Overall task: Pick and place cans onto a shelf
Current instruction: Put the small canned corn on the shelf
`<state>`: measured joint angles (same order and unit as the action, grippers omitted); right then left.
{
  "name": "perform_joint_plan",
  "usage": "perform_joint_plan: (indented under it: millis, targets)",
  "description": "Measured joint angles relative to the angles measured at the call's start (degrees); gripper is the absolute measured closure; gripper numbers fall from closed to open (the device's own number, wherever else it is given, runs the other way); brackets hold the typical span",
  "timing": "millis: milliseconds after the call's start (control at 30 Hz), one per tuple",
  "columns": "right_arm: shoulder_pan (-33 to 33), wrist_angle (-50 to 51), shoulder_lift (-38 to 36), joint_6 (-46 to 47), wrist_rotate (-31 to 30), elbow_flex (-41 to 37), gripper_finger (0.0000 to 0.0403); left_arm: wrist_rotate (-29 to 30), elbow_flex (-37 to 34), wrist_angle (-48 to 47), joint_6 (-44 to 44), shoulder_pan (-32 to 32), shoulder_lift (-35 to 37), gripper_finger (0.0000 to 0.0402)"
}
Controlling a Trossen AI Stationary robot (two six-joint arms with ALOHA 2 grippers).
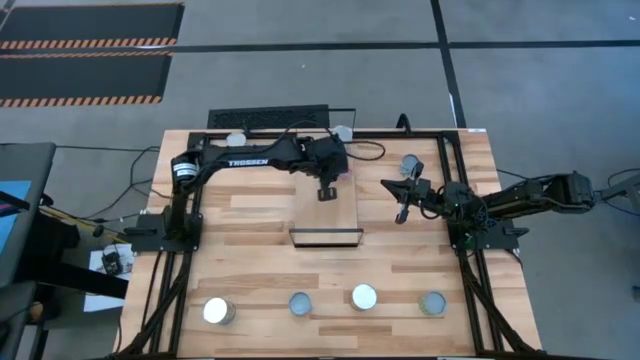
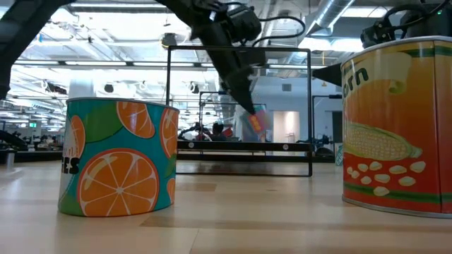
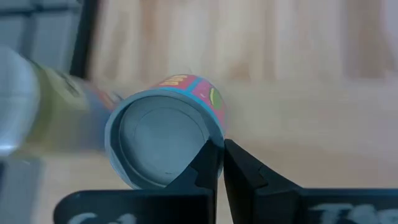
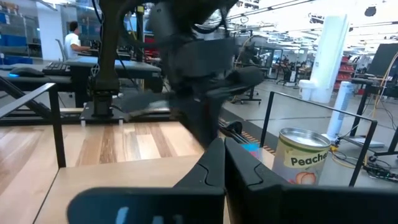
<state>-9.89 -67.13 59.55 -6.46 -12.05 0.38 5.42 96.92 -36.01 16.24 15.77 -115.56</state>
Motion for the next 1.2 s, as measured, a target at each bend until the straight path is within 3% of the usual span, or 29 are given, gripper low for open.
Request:
perform_joint_plan:
  millis: [533,833,1200]
  targets:
    - [0.0,0.3,0.0,0.4,0.0,0.2,0.039,1.3,-0.1,1.6,0.2,2.0,-2.6,0.04]
    - [0.0,0.3,0.0,0.3,0.0,0.3,0.039,1.3,-0.1,2.7,0.1,2.0,-2.7,0.0357]
    - [0.0,0.3,0.0,0.3,0.0,0.4,0.039,3.4,-0.1,3.1,1.1,1.9,-2.7,0.0351]
